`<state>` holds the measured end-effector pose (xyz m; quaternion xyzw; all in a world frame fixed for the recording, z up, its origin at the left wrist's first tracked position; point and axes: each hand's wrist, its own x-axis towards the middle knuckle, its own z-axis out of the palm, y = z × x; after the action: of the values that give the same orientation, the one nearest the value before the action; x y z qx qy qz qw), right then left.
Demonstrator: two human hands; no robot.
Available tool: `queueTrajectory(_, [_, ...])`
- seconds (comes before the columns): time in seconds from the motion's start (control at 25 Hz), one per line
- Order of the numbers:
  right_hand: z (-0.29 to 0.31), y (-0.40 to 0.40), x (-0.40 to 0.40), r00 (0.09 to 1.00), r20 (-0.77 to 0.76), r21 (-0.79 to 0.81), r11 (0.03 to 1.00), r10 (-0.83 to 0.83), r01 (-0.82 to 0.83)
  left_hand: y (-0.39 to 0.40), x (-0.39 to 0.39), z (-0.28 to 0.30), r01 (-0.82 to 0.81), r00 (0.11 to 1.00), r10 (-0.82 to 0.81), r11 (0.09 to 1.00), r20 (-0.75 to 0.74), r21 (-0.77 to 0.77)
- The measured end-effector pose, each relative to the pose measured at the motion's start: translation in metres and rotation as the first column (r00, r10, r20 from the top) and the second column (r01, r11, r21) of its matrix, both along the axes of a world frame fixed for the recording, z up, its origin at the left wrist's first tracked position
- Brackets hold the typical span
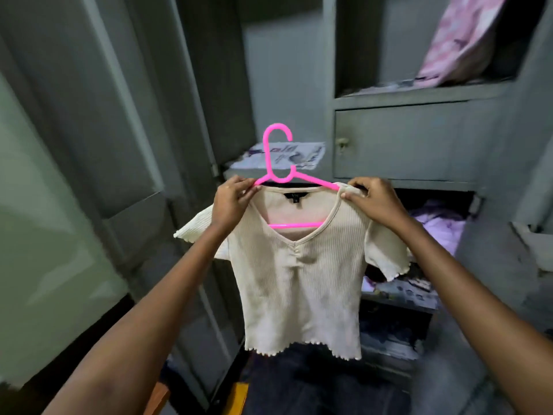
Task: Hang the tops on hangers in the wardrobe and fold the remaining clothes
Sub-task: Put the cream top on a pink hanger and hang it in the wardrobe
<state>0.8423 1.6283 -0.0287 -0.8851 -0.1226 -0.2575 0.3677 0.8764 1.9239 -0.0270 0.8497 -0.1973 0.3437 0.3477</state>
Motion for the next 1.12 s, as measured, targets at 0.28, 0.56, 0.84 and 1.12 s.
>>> queueTrajectory(0.28, [0.034,-0.050,-0.015,0.943,-0.020,-0.033,0.943,-0.331,0.330,-0.067,0.100,0.033,0.332,0.943,-0.334,0.941,0.014,0.066])
queueTrajectory(0.56, [0.073,-0.057,-0.059,0.883,0.029,0.013,0.883,-0.469,0.469,-0.135,0.133,0.079,0.511,0.859,-0.512,0.857,0.005,0.075])
queueTrajectory(0.84, [0.152,-0.052,-0.071,0.738,0.118,-0.118,0.728,-0.665,0.675,-0.179,0.149,0.139,0.568,0.816,-0.576,0.814,0.045,0.122])
queueTrajectory(1.12, [0.268,-0.061,-0.046,0.533,0.344,-0.152,0.514,-0.773,0.844,-0.190,0.178,0.201,0.378,0.922,-0.388,0.902,0.007,0.211])
